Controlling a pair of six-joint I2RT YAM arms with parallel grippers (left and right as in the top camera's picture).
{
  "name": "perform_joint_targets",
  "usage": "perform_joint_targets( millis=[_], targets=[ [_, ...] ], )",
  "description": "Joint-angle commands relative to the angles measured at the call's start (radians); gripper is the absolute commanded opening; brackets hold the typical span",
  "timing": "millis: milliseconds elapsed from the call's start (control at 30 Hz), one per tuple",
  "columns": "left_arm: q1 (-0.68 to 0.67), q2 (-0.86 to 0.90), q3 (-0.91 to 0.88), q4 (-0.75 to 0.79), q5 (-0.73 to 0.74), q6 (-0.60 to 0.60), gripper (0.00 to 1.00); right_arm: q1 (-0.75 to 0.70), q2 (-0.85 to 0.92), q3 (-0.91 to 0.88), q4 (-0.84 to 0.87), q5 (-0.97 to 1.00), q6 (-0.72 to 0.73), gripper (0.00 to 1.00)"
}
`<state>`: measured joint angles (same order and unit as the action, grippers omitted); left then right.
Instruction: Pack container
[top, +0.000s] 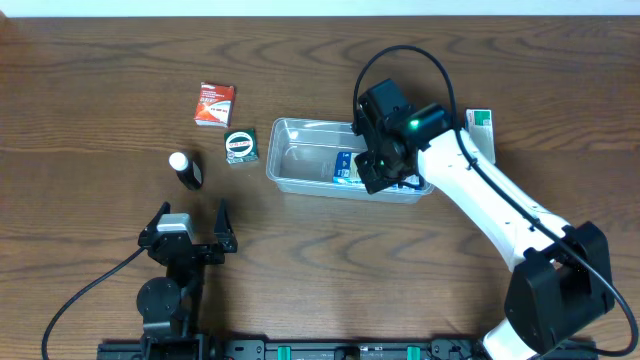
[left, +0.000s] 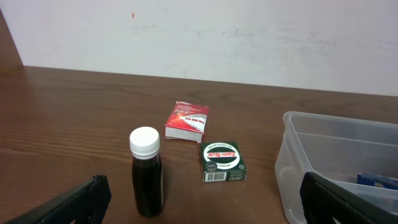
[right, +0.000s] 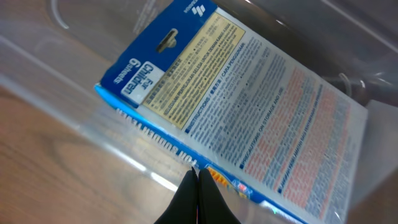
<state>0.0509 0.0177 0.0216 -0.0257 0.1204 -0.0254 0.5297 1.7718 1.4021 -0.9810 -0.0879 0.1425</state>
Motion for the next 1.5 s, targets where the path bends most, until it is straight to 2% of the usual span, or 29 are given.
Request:
perform_joint_targets(
  millis=[0,367,500,933,1200,1467],
  targets=[
    [0.005,0.0,-0.018,-0.033,0.01,0.003,0.98,-0.002,-0.003,-0.056,0.047,-0.007,0.018,0.01],
    [0.005,0.0,-0.018,-0.033,0.01,0.003,0.98,-0.014,-0.003,-0.185,0.186,-0.006,0.016,0.01],
    [0.005,0.0,-0.018,-0.033,0.01,0.003,0.98,-0.037,-0.003,-0.181,0.204,-0.006,-0.028,0.01],
    [0.005,0.0,-0.018,-0.033,0.01,0.003,0.98,-0.12,-0.012,0.116,0.019,-0.007,-0.11,0.01],
    [0.005,0.0,-0.018,-0.033,0.01,0.003,0.98,-0.126,-0.01,0.053,0.007,0.017,-0.118,0.01],
    [0.005,0.0,-0.018,-0.033,0.01,0.003,0.98,-0.163,-0.01,-0.046,0.075,0.034,-0.118,0.01]
  ],
)
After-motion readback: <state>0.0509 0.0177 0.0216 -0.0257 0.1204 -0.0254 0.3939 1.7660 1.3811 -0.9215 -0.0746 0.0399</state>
